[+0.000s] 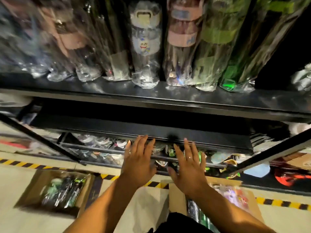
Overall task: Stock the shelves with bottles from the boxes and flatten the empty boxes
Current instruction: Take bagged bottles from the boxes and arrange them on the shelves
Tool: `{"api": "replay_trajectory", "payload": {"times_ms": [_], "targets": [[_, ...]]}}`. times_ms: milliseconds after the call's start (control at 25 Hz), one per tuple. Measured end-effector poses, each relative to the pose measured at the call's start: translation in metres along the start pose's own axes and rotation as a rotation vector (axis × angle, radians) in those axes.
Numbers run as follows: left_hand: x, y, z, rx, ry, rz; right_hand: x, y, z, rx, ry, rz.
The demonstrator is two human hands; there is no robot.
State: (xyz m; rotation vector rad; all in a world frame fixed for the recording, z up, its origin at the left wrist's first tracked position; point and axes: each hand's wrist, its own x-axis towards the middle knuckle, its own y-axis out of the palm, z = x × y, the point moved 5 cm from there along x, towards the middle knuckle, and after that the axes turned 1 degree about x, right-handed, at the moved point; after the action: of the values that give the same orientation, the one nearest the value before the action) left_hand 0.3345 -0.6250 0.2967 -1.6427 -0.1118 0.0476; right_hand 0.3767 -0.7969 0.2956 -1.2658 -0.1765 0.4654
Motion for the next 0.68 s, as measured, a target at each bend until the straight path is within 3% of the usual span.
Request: {"api": "replay_trajectory", "payload": {"times_ms": [80, 160, 480, 680], "targets": [[-0.057, 0.021, 0.054, 0.005, -0.125, 0.139, -0.015, 0.043, 0.041, -0.102, -0.05, 0.287], [-0.119, 0.031, 0.105, -0.038, -0.246, 0.204, -0.026, 0.068, 0.087, -0.226, -0.156, 0.388], [-0.346, -0.001, 0.256, -0.052, -0.689, 0.205, -0.095, 0.153, 0.3, -0.267, -0.427, 0.46], [-0.419, 0.002, 0.31, -0.141, -0.861, 0.216, -0.116, 0.188, 0.373, -0.292, -0.513, 0.547]]}}
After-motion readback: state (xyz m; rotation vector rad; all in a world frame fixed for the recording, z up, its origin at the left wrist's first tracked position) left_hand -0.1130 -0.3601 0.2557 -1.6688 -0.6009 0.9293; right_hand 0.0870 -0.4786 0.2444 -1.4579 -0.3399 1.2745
